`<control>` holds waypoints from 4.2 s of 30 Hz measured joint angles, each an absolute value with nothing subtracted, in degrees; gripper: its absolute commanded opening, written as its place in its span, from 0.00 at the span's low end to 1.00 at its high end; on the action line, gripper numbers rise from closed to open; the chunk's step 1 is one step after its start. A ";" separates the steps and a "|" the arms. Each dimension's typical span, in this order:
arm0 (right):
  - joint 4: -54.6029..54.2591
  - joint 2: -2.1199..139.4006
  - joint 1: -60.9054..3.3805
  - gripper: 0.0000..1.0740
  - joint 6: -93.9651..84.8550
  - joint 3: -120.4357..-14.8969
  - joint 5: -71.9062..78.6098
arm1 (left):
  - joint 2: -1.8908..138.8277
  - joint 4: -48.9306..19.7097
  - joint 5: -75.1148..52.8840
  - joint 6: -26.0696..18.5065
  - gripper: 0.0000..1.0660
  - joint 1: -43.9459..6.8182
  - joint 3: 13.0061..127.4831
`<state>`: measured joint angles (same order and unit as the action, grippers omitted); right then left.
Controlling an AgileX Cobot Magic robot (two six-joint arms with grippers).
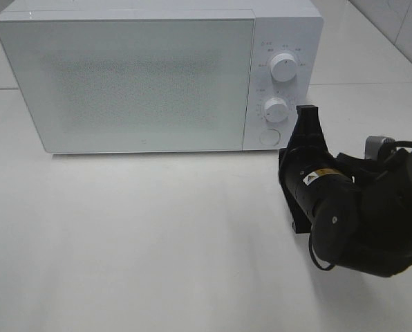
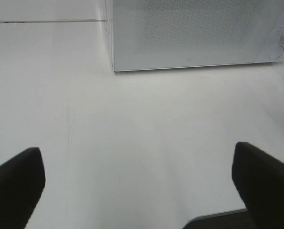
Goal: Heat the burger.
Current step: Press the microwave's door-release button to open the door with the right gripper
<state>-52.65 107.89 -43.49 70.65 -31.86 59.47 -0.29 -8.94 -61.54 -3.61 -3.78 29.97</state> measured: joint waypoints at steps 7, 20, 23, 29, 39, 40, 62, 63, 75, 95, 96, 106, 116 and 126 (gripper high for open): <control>-52.65 110.75 -39.99 0.00 69.21 -36.61 57.07 | -0.29 -8.94 -61.54 -3.61 0.94 -3.78 29.97; -52.65 115.68 -36.61 0.00 67.55 -43.09 53.92 | -0.29 -8.94 -61.54 -3.61 0.94 -3.78 29.97; -52.65 116.71 -36.50 0.00 67.55 -44.29 53.92 | -0.29 -8.94 -61.54 -3.61 0.94 -3.78 29.97; -52.71 118.72 -36.50 0.00 67.44 -46.70 53.92 | -0.29 -8.94 -61.54 -3.61 0.94 -3.78 29.97; -52.25 119.63 -33.92 0.00 65.66 -49.56 53.46 | -0.29 -8.94 -61.54 -3.61 0.94 -3.78 29.97; -52.25 119.69 -33.75 0.00 65.60 -49.62 53.34 | -0.29 -8.94 -61.54 -3.61 0.94 -3.78 29.97; -50.13 123.47 -33.75 0.00 68.24 -51.74 52.65 | -0.29 -8.94 -61.54 -3.61 0.94 -3.78 29.97; -50.13 123.47 -33.75 0.00 68.24 -51.74 52.65 | -0.29 -8.94 -61.54 -3.61 0.94 -3.78 29.97; -52.14 123.87 -33.98 0.00 68.24 -53.34 53.74 | -0.29 -8.94 -61.54 -3.61 0.94 -3.78 29.97; -55.98 127.20 -34.38 0.00 67.72 -57.64 55.98 | -0.29 -8.94 -61.54 -3.61 0.94 -3.78 29.97; -56.04 127.25 -34.38 0.00 67.72 -57.64 55.98 | -0.29 -8.94 -61.54 -3.61 0.94 -3.78 29.97; -56.09 127.25 -34.43 0.00 67.72 -57.64 55.98 | -0.29 -8.94 -61.54 -3.61 0.94 -3.78 29.97; -56.09 127.25 -34.49 0.00 67.72 -57.64 55.63 | -0.29 -8.94 -61.54 -3.61 0.94 -3.78 29.97; -57.41 126.11 -34.21 0.00 68.70 -58.10 51.62 | -0.29 -8.94 -61.54 -3.61 0.94 -3.78 29.97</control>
<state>-57.41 126.11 -34.21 68.70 -58.10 51.62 -0.29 -8.94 -61.54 -3.61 -3.78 29.97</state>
